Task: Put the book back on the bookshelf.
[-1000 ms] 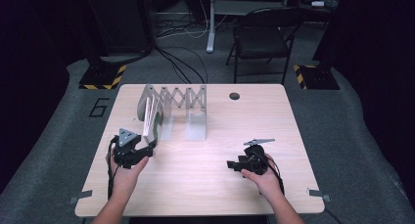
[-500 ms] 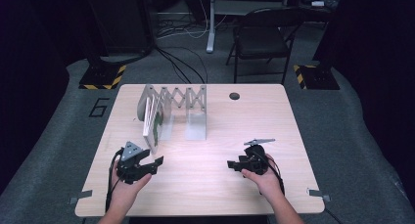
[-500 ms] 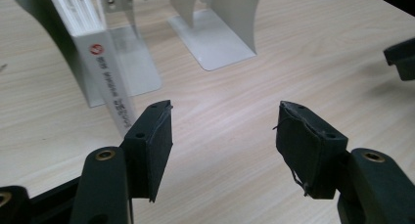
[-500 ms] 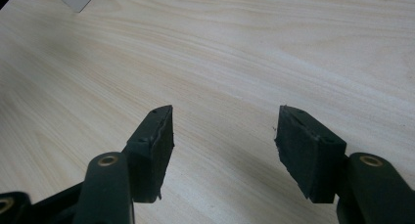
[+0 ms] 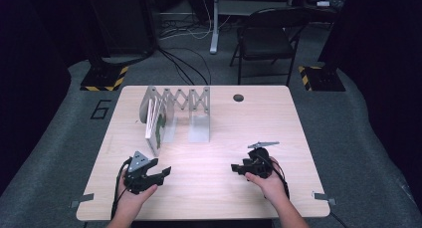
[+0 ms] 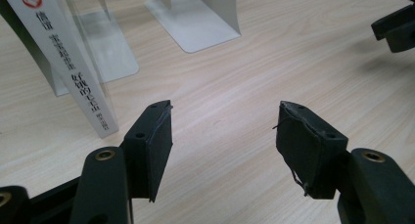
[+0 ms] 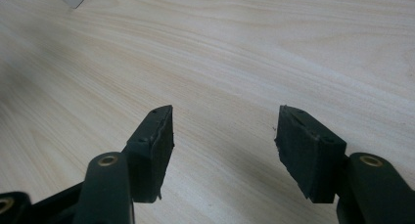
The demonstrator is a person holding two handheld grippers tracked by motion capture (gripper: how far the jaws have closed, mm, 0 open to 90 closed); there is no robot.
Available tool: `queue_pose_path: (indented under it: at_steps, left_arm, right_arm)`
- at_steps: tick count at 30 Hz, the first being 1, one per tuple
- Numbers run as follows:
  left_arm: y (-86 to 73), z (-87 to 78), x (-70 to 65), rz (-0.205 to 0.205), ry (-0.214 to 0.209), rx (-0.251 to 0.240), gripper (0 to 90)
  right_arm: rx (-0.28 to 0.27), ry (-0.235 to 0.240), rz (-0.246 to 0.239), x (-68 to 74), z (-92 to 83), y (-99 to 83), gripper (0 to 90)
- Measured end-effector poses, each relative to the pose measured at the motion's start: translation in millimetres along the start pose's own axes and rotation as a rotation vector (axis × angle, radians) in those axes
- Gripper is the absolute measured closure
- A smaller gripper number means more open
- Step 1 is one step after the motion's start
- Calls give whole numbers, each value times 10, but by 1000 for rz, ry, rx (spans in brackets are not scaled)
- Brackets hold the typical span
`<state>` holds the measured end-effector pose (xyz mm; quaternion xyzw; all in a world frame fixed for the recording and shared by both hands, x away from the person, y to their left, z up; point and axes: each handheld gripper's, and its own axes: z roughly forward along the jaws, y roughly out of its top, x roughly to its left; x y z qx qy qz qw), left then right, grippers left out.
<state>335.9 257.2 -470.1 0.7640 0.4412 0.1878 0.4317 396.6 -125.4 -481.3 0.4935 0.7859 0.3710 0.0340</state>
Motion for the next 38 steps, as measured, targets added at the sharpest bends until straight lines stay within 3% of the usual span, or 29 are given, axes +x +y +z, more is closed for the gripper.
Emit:
queue_pose_path:
  at_steps: [5, 7, 16, 33, 38]
  left_arm:
    - [-50, 76, 7, 2, -17, 18, 386]
    - [-71, 121, 2, -8, -28, 26, 386]
    - [-113, 208, -8, -2, -34, 58, 386]
    - [-128, 303, -78, 54, -53, 95, 386]
    - [-115, 269, -87, 23, -33, 84, 386]
  right_arm:
    - [6, -4, 20, 24, 5, -3, 388]
    - [-1, -4, -2, 10, 15, -4, 388]
    - [2, -10, -5, 23, 31, -17, 388]
    - [16, -17, -24, 29, 61, -40, 387]
    - [13, -18, -11, 35, 58, -46, 388]
